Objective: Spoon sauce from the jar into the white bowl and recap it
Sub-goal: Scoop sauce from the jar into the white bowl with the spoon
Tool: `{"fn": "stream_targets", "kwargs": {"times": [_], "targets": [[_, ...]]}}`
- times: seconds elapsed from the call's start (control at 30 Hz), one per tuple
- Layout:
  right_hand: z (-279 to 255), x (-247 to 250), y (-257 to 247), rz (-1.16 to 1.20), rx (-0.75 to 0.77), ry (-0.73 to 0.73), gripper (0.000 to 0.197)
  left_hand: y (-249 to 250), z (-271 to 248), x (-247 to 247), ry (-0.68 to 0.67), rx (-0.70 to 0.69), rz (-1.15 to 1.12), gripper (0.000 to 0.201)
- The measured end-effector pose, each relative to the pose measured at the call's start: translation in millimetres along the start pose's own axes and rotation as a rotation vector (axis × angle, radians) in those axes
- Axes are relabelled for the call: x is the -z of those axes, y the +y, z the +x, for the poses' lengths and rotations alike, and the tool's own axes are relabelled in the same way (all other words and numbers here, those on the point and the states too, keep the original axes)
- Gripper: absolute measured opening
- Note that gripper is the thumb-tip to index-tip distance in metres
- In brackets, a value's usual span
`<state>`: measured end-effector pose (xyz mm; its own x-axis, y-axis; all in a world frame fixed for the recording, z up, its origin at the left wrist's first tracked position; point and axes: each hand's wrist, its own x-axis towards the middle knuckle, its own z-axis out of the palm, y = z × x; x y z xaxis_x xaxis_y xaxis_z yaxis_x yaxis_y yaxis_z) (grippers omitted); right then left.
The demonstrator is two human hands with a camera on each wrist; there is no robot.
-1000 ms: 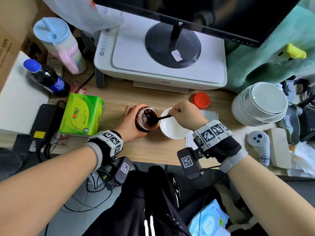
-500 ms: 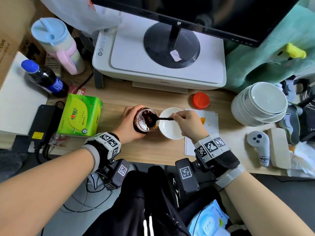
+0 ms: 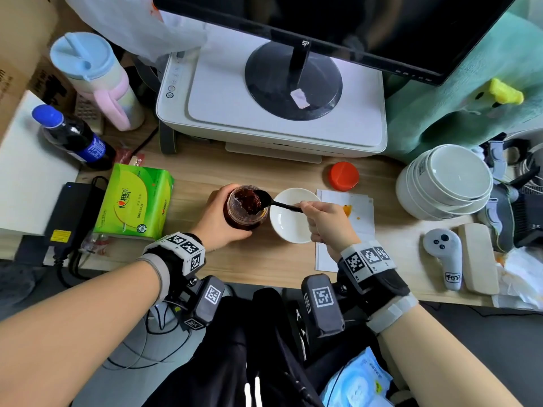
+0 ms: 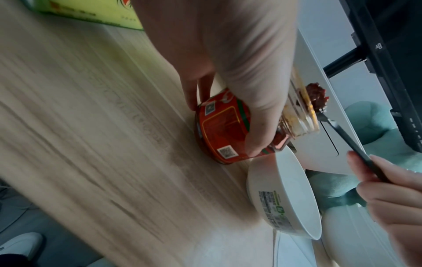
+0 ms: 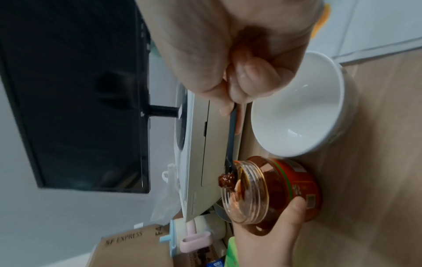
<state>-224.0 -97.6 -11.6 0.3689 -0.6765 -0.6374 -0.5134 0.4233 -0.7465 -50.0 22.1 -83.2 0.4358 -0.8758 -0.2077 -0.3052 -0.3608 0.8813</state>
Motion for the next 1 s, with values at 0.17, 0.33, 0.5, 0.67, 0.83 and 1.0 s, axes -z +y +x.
{"fn": "stream_targets", "kwargs": {"times": [0.17, 0.33, 0.5, 0.67, 0.83, 1.0], "targets": [[2, 1, 4, 0.218, -0.093, -0.069, 0.024, -4, -3, -1, 0.011, -0.021, -0.064, 0.081], [2, 4, 2, 0.266, -0.093, -0.109, 0.021, -8, -1, -1, 0.005, -0.031, -0.074, 0.083], [-2, 21, -4, 0.339, -0.057, -0.098, 0.021, -13, 2, 0, -0.041, 0.022, -0.037, 0.094], [-8, 51, 11, 0.345, -0.023, 0.026, 0.021, -16, 2, 0, -0.061, 0.030, -0.037, 0.102], [-13, 56, 35, -0.101, 0.099, 0.263, 0.023, -18, 3, 0, -0.052, 0.037, -0.022, 0.101], [-11, 37, 56, -0.526, 0.315, 0.350, 0.023, -16, 2, 0, -0.053, 0.026, -0.013, 0.099]]}}
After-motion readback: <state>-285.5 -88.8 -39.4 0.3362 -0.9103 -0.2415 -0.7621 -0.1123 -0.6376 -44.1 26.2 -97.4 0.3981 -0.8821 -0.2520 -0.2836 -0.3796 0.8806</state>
